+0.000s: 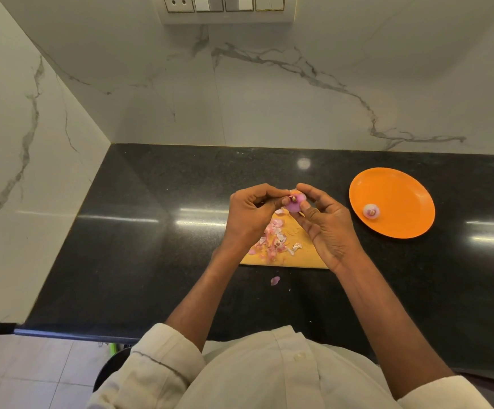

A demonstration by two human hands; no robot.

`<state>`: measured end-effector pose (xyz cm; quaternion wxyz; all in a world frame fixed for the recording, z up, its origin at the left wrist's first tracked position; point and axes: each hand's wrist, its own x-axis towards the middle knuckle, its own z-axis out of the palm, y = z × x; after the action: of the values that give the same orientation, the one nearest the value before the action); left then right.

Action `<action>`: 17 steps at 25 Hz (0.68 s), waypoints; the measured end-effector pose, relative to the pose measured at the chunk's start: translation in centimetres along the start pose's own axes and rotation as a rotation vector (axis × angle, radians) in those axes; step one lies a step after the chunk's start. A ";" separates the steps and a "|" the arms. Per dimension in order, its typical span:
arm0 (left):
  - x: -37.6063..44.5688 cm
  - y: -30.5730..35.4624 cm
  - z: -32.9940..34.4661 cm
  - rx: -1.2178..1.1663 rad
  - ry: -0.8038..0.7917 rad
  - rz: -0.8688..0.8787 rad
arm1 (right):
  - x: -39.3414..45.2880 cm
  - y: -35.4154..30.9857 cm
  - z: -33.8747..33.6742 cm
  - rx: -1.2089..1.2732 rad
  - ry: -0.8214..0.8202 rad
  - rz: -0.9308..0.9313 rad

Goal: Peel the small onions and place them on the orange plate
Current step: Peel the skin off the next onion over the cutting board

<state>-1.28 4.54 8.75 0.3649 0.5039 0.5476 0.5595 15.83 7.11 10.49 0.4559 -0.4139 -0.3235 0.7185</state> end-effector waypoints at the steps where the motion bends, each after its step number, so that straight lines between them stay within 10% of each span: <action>1: 0.0 0.2 -0.1 0.033 -0.012 0.021 | 0.0 -0.1 0.0 -0.003 0.005 -0.007; 17: -0.7 0.8 1.7 -0.014 0.184 -0.039 | 0.1 1.7 1.5 -0.165 0.002 -0.234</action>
<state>0.67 4.20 9.26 0.3272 0.4373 0.5846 0.5999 13.83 6.48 9.73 0.5011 -0.4102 -0.4271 0.6310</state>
